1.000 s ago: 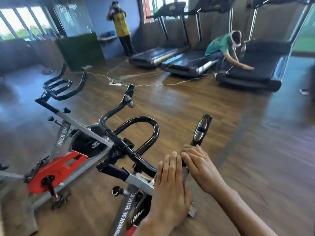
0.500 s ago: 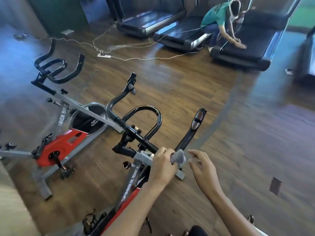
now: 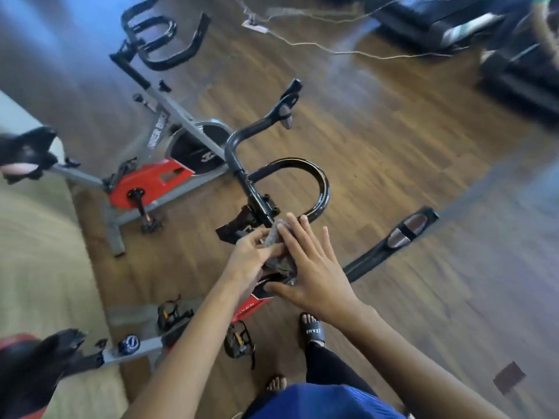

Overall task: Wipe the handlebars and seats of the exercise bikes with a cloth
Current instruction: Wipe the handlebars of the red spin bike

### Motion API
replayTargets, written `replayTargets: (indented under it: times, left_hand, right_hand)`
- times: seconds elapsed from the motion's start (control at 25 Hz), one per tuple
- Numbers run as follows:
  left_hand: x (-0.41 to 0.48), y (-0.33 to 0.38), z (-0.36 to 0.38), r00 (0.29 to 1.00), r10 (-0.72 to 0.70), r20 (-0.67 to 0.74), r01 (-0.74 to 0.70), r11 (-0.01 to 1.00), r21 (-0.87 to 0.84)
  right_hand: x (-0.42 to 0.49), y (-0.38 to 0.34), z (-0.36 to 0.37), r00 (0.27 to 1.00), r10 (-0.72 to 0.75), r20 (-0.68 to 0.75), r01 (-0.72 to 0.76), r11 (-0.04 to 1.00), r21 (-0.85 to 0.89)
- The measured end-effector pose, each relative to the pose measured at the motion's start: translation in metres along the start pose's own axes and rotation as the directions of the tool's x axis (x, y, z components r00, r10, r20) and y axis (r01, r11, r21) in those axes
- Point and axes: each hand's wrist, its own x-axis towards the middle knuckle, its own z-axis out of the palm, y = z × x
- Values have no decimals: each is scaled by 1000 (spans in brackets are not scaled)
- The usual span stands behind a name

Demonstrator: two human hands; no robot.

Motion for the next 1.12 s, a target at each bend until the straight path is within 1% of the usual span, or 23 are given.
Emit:
replayTargets:
  times: [0.04, 0.12, 0.16, 0.24, 0.28, 0.32, 0.36, 0.4, 0.44, 0.48, 0.52, 0.56, 0.6, 0.64, 0.68, 0.76, 0.84, 0.92, 1.0, 1.04, 1.12]
  left_hand:
    - [4, 4, 1, 1000, -14, -23, 14, 1000, 22]
    - [12, 9, -2, 997, -15, -80, 20, 998, 65]
    - [15, 12, -6, 998, -17, -64, 21, 998, 54]
    - [16, 19, -19, 995, -64, 78, 62, 998, 22]
    - [17, 22, -27, 987, -100, 128, 98, 995, 23]
    - [21, 25, -37, 984, -135, 117, 131, 990, 41]
    - [26, 27, -44, 990, -134, 50, 130, 988, 84]
    - [34, 29, -51, 995, -64, -71, 75, 984, 164]
    - [44, 31, -59, 973, 67, -219, -3, 959, 284]
    - [54, 33, -66, 914, 219, -342, -69, 913, 402]
    - [65, 34, -72, 831, 350, -433, -103, 862, 497]
    - [76, 37, -75, 759, 430, -488, -102, 820, 564]
    - [88, 38, -79, 723, 467, -509, -78, 787, 612]
    - [100, 36, -83, 728, 468, -502, -40, 759, 650]
    - [111, 32, -86, 760, 445, -474, 5, 725, 689]
    - [126, 21, -87, 843, 342, -416, 101, 658, 746]
    - [130, 7, -86, 891, 288, -350, 130, 577, 806]
    - [129, 0, -87, 900, 288, -327, 127, 545, 829]
    - [130, 0, -86, 899, 276, -341, 140, 557, 818]
    - [130, 1, -86, 895, 278, -348, 145, 557, 818]
    - [128, 1, -85, 889, 295, -351, 150, 535, 832]
  right_hand:
    - [11, 3, 3, 1000, -20, 4, 20, 999, -35]
    - [31, 5, 12, 999, -32, 29, 31, 999, 16]
    - [39, 6, 15, 998, -44, 36, 42, 998, 37]
    - [49, 9, 18, 998, -55, 39, 51, 995, 82]
    - [53, 11, 16, 998, -28, 48, 21, 990, 142]
    - [57, 13, 13, 998, -4, 57, -8, 979, 205]
    - [59, 14, 9, 999, 0, 44, -11, 970, 245]
    - [60, 17, 8, 1000, -9, 9, 7, 968, 250]
    - [64, 19, 10, 999, -28, -28, 33, 978, 204]
    - [67, 18, 14, 998, -55, -43, 59, 992, 109]
    - [72, 14, 21, 997, -72, -28, 71, 997, -24]
    - [77, 9, 30, 997, -72, 4, 72, 984, -162]
    - [81, 2, 38, 997, -63, 34, 70, 960, -270]
    - [81, -4, 45, 998, -45, 50, 60, 938, -340]
    - [78, -5, 49, 998, -35, 45, 50, 922, -383]
    - [62, 1, 49, 997, -66, 44, 78, 898, -433]
    - [48, 6, 45, 991, -105, 81, 131, 878, -460]
    - [54, 2, 47, 991, -66, 120, 116, 870, -480]
    - [68, -7, 49, 988, 42, 146, 30, 887, -460]
    - [70, -9, 49, 987, 60, 151, 14, 895, -446]
    - [62, -13, 39, 981, 22, 193, 48, 934, -354]
